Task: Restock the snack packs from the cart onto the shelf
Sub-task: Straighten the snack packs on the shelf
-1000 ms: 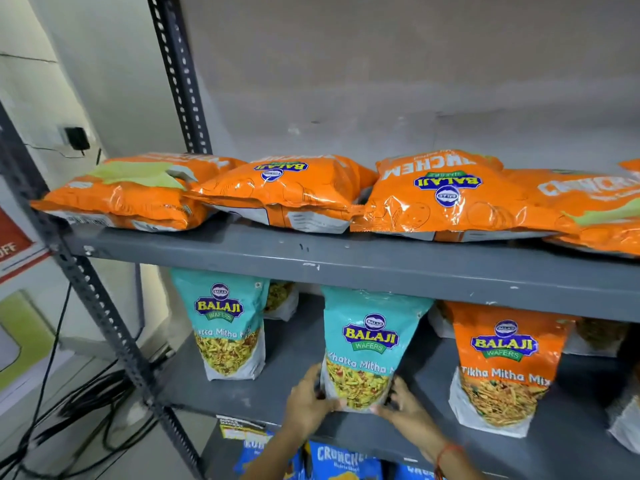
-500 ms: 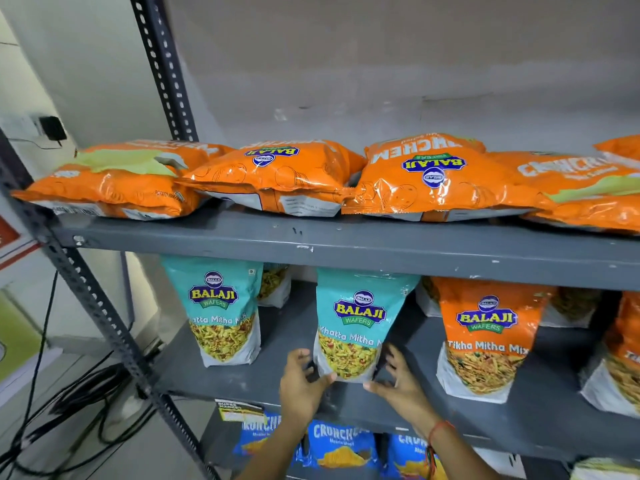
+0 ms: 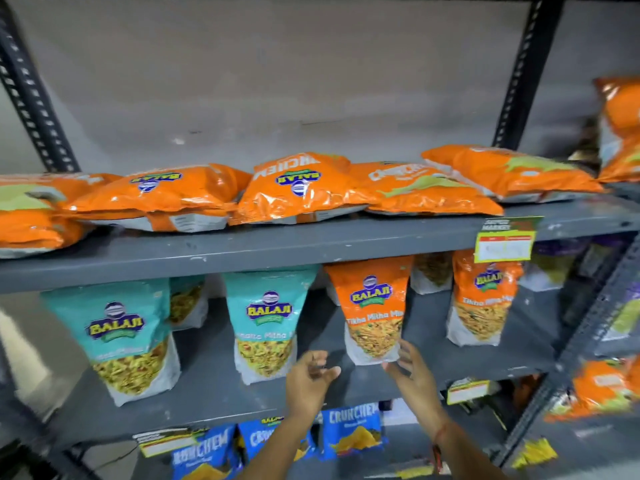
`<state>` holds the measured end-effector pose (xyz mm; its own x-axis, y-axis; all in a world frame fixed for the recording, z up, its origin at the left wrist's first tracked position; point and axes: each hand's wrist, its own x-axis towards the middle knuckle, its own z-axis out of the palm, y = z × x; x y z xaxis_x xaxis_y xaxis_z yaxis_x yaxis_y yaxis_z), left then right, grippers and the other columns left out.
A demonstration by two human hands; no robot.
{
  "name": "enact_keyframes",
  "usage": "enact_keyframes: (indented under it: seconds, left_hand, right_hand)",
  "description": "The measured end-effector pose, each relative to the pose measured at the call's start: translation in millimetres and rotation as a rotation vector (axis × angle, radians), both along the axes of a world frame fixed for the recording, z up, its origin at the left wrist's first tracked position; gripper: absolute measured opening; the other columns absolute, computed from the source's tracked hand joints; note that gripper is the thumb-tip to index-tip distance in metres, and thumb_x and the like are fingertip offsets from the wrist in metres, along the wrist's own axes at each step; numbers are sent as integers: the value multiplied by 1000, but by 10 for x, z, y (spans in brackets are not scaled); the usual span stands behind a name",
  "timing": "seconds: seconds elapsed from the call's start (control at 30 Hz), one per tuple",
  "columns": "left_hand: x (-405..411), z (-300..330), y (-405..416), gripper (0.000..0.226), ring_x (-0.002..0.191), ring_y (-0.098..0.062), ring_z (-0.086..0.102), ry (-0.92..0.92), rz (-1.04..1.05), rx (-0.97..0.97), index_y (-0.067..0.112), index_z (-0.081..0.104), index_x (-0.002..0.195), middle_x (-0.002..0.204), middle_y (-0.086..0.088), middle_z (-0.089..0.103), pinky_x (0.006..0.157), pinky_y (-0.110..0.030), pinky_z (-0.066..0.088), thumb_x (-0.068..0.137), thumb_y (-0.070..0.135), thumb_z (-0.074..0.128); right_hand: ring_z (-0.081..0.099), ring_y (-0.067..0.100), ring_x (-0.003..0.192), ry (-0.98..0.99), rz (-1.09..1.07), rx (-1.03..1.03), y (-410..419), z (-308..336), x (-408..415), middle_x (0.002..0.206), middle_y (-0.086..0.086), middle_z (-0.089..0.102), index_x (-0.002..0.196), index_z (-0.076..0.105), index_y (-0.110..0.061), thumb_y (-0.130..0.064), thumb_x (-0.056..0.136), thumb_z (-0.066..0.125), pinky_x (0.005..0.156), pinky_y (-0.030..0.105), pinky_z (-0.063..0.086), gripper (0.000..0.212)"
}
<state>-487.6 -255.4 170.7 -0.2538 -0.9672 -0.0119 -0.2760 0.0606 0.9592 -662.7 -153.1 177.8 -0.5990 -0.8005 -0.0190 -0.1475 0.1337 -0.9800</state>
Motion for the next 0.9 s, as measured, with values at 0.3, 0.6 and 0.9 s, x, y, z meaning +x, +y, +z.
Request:
enact_keyframes:
  seconds: [0.3, 0.6, 0.9]
  left_hand:
    - [-734, -376, -304, 90, 119, -26, 54, -42, -78, 191, 12, 35, 140, 122, 2, 49, 98, -37, 46, 64, 16, 83]
    - [-1006, -549, -384, 55, 106, -18, 66, -22, -27, 164, 20, 57, 120, 114, -1, 70, 89, -28, 55, 70, 13, 77]
    - [-1065, -403, -34, 72, 106, -26, 62, 64, 179, 188, 16, 39, 133, 116, 0, 54, 90, -36, 50, 71, 16, 78]
  right_hand:
    - [32, 26, 139, -60, 132, 172, -371, -443, -870, 151, 4, 34, 146, 26, -20, -12, 82, 70, 109, 42, 35, 78]
    - [55, -14, 105, 109, 377, 195, -698, -598, -1189, 117, -26, 59, 107, 48, -50, -23, 75, 76, 97, 34, 47, 50]
    - [37, 18, 135, 106, 288, 156, -418, -445, -1123, 145, -2, 41, 144, 29, -23, -23, 72, 79, 109, 41, 36, 88]
